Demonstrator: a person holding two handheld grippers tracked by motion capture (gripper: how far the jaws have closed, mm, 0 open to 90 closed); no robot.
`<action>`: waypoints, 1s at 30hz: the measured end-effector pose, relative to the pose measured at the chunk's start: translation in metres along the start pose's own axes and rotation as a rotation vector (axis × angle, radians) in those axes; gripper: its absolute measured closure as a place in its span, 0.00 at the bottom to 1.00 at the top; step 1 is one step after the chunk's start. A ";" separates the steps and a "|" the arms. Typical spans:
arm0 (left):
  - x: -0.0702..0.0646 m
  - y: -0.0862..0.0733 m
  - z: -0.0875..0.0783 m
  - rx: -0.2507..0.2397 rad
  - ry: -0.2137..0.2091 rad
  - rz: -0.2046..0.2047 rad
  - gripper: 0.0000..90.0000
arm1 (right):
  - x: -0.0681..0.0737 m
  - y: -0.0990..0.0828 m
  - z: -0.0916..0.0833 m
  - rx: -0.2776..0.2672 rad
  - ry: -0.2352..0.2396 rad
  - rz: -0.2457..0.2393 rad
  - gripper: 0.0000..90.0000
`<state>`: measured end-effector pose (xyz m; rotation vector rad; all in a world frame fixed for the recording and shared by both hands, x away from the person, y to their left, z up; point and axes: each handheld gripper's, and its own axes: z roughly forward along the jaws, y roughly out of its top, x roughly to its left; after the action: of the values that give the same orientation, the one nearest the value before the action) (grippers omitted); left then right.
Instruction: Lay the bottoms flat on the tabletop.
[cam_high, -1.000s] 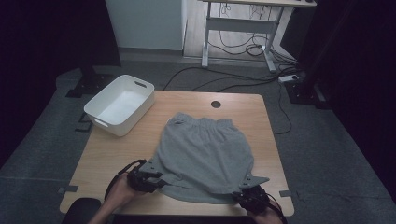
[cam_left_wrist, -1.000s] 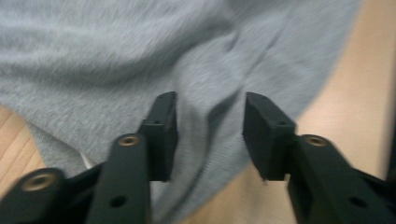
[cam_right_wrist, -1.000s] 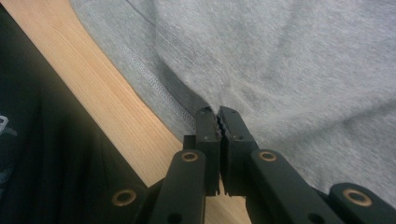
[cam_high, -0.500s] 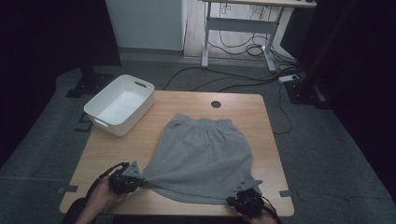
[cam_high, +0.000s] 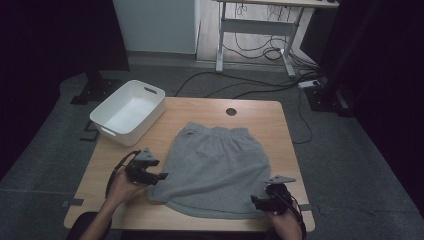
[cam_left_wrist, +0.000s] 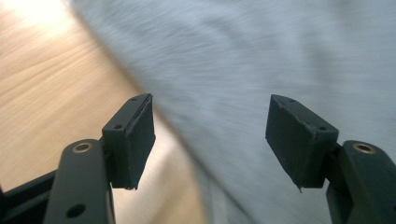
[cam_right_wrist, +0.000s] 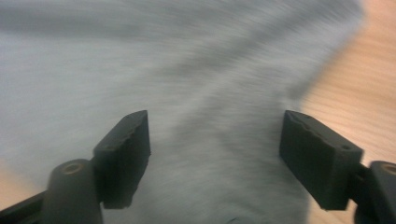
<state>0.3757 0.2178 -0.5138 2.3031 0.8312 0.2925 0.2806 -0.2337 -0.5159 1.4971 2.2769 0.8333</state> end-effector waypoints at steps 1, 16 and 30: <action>0.003 0.000 0.008 0.015 0.017 -0.007 0.36 | -0.003 -0.001 0.006 0.008 -0.043 0.028 0.27; -0.041 -0.015 0.020 0.034 -0.004 0.015 0.34 | -0.048 -0.012 0.014 0.013 -0.190 0.122 0.26; -0.036 -0.010 0.013 -0.065 -0.099 -0.063 0.17 | -0.068 -0.018 0.014 -0.044 -0.187 0.145 0.24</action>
<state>0.3484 0.1945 -0.5298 2.2081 0.8303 0.1738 0.3038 -0.2964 -0.5426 1.6611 2.0244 0.7419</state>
